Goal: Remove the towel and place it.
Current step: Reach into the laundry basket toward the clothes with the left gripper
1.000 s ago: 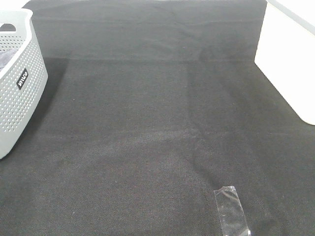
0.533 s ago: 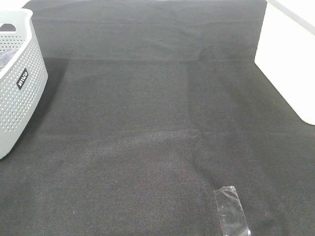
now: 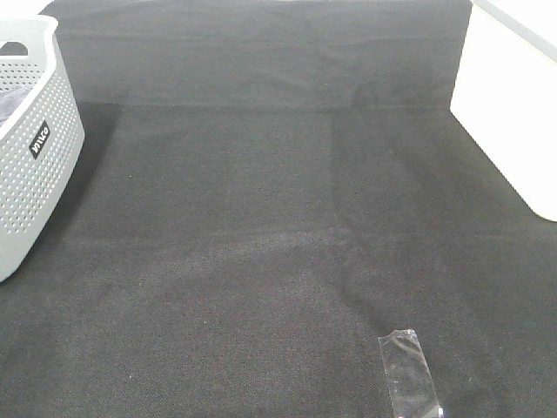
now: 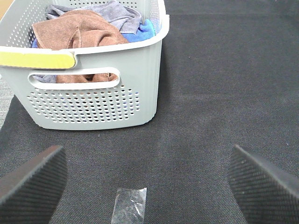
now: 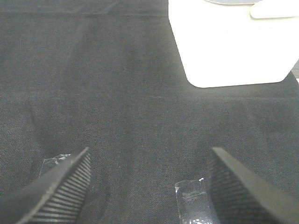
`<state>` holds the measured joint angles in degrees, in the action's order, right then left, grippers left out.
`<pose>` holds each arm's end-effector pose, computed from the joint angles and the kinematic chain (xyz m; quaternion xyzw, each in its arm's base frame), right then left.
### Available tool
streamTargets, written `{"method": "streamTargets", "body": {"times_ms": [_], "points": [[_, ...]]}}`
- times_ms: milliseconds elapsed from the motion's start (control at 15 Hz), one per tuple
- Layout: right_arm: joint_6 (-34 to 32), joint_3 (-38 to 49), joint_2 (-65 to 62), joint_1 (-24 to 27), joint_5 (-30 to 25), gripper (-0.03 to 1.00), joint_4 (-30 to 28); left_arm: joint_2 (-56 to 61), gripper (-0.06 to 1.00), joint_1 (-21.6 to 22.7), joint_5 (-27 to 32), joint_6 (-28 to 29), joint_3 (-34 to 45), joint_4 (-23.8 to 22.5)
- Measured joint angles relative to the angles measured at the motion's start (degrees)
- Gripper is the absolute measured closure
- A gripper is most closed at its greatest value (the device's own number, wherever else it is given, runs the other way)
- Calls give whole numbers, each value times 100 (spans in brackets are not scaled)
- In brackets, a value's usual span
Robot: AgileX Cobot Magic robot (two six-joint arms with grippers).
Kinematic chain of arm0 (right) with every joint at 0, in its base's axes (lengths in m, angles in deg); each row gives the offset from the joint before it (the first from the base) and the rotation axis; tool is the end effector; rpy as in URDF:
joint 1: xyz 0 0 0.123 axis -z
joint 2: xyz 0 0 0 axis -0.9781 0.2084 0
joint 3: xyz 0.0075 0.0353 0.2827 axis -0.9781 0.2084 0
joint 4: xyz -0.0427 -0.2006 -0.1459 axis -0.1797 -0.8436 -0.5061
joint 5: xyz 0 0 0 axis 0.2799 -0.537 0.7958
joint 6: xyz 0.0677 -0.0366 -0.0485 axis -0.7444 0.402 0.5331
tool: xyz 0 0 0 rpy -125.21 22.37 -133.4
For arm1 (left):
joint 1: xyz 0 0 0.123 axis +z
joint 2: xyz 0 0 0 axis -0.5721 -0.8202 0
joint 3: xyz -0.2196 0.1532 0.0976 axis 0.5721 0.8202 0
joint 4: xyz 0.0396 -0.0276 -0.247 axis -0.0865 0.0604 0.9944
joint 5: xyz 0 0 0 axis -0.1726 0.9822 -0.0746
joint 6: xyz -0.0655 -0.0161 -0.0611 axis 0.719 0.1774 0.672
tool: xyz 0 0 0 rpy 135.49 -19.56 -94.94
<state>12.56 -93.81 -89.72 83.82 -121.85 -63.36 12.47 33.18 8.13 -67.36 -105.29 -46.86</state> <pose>-0.0048 0.0059 0.2786 0.0001 0.8489 -0.0186 0.5283 -0.0048 0.0028 0.2780 0.0007 0.8490 0.0009 0.5283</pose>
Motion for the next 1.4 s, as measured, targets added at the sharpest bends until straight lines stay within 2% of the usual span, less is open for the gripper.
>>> {"method": "streamTargets", "body": {"times_ms": [1400], "points": [[0,0,0,0,0,29,0,-6,7,0,0,0,0,0]]}}
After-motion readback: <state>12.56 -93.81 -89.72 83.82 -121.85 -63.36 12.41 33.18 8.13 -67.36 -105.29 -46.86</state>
